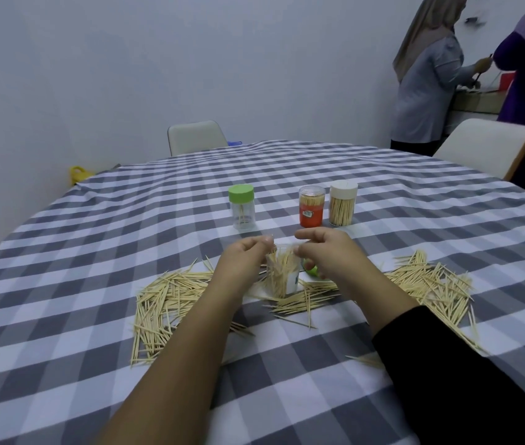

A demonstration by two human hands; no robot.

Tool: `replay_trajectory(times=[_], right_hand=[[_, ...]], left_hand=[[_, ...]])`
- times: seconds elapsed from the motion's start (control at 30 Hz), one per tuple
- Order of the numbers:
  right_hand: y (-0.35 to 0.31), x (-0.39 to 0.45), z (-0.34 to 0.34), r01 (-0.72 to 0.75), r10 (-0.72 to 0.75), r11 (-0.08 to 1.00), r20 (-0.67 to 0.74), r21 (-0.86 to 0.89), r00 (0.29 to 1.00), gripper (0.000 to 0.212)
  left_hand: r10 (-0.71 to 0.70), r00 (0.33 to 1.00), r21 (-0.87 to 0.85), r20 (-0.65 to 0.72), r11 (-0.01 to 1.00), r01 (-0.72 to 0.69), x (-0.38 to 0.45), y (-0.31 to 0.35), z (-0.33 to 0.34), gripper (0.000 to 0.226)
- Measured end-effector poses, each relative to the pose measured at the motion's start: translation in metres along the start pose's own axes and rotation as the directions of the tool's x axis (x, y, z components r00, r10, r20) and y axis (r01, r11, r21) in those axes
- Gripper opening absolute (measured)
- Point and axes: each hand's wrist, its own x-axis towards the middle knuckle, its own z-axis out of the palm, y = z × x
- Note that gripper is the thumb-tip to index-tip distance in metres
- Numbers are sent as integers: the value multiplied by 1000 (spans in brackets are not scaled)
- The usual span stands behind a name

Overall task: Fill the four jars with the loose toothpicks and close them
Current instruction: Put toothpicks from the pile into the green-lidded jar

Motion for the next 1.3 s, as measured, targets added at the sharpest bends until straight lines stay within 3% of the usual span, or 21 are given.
replay_trajectory(times=[0.17,0.27,0.33,0.43,0.5,0.6,0.73,0.83,1.0,1.13,1.23,1.3], right_hand=[[-3,-1,-7,-59,61,998,-61,21,996,28],[-2,-3,-20,-92,86,986,-53,-135,995,22],[0,-5,-27,-88,81,943,-37,-322,996,23],[2,-10,-32,-43,92,767,43,-640,995,31],[3,-14,-33,12,149,613,130,-790,980,33],[10,-14,-30,69,220,423,176,-904,960,38],[20,-13,-28,119,161,306,175,-944,971,37],[22,-12,-24,173,96,320,213,-932,972,36],[20,-14,-16,197,49,390,234,-899,971,43],[17,-17,-17,165,100,555,262,-815,960,34],[13,-20,-13,166,171,522,293,-837,941,79],[14,-22,-8,176,171,487,291,-855,941,97]], left_hand=[[-17,999,25,-35,1000,18,0,3,-7,17],[-29,998,101,-54,994,34,0,3,-19,17],[7,999,241,-50,970,6,-2,4,-31,22],[21,1000,529,-1,849,-17,-2,3,-52,37],[-17,998,700,54,714,-26,-1,-2,-63,43],[-79,993,862,87,506,-35,-3,-9,-73,50],[-84,994,928,74,371,-38,-4,-16,-80,50],[-35,992,939,123,328,-105,-5,-19,-83,47],[80,976,900,200,379,-216,-10,-18,-78,48],[74,981,918,181,344,-196,-13,-14,-73,48],[-30,979,912,203,369,-178,-13,-10,-78,64],[-196,955,943,224,292,-162,-11,-7,-84,82]])
